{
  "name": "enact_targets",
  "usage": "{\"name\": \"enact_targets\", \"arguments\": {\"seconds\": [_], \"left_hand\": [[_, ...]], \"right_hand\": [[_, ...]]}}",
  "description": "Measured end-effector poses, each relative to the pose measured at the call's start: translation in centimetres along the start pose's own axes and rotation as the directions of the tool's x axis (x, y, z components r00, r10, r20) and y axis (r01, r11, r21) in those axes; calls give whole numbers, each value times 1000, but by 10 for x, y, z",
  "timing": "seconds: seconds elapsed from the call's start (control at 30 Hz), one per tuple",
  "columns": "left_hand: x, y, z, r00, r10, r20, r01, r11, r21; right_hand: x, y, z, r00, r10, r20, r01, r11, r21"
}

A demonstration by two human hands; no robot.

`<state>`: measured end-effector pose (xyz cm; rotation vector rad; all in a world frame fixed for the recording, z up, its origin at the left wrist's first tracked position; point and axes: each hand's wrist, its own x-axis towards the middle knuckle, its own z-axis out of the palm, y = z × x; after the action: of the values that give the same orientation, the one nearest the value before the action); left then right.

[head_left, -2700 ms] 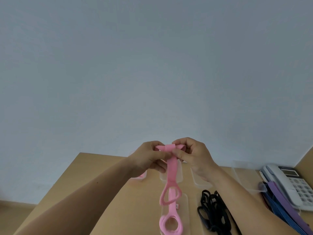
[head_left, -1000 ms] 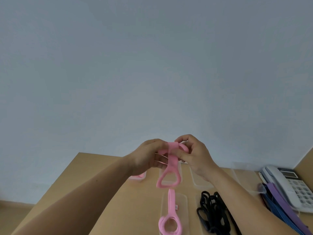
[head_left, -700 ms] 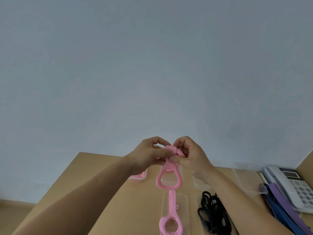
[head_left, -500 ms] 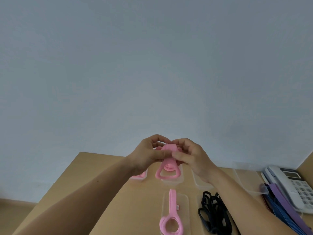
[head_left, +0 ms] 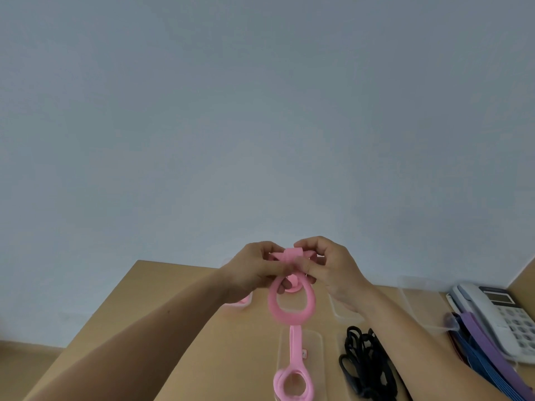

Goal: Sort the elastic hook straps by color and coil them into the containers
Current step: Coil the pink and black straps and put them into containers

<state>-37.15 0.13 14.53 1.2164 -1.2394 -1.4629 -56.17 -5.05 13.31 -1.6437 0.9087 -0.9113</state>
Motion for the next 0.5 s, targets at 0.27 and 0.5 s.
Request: {"name": "enact_targets", "arguments": {"seconds": [0.27,0.5], "left_hand": [[0,4,2,999,-37,17,39,990,-137],[0,1,4,995,98,-30,-99,995,-25]], "right_hand": [[-5,0,0,998,-54,33,54,998,25],[-5,-2,-8,996,58,68,-66,991,114]]}}
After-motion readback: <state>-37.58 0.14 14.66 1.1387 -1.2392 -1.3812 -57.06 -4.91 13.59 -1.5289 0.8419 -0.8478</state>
